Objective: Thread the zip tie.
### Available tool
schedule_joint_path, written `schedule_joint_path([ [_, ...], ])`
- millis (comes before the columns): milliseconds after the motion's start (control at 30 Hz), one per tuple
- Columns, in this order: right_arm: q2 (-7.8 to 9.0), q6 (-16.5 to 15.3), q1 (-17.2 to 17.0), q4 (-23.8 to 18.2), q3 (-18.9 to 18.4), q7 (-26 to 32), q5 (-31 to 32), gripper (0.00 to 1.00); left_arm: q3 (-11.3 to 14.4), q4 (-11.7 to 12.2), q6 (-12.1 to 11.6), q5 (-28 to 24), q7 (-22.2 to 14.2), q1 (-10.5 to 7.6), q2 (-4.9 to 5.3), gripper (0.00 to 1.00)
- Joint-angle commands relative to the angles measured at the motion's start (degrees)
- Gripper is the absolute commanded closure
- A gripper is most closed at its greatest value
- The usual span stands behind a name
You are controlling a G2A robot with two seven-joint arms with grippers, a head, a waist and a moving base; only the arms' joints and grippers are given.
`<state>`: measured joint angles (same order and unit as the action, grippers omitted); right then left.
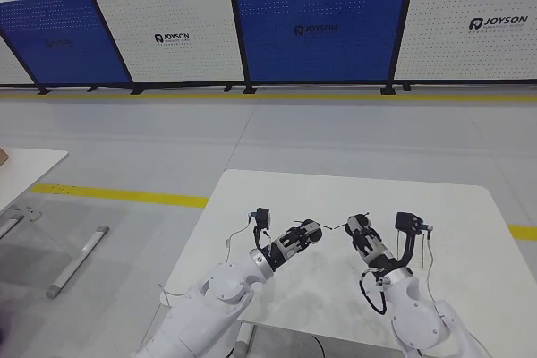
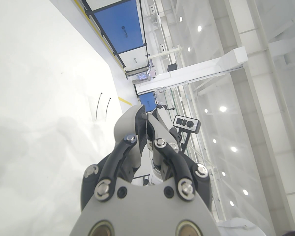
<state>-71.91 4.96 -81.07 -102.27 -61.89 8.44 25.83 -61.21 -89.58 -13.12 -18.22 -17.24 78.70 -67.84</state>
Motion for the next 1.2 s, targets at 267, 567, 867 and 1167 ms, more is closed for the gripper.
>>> schedule_joint_path([
  [267,-0.27,-0.1,-0.1,0.0,-0.1,0.7,0.6,1.0,0.0,0.0,0.0,0.0,0.0,0.0,0.0,1.0],
  [567,-0.69,-0.4,0.5,1.0,0.2,0.7,0.5,1.0,0.0,0.0,0.0,0.0,0.0,0.0,0.0,1.0],
  [867,-0.75,-0.9,-0.7,-0.3,-0.9,0.3,0.9,1.0,0.0,0.0,0.0,0.0,0.0,0.0,0.0,1.0],
  [1167,-1.02,-0.6,-0.2,0.2,-0.8,1.1,1.4,1.0,0.0,0.0,0.0,0.0,0.0,0.0,0.0,1.0],
])
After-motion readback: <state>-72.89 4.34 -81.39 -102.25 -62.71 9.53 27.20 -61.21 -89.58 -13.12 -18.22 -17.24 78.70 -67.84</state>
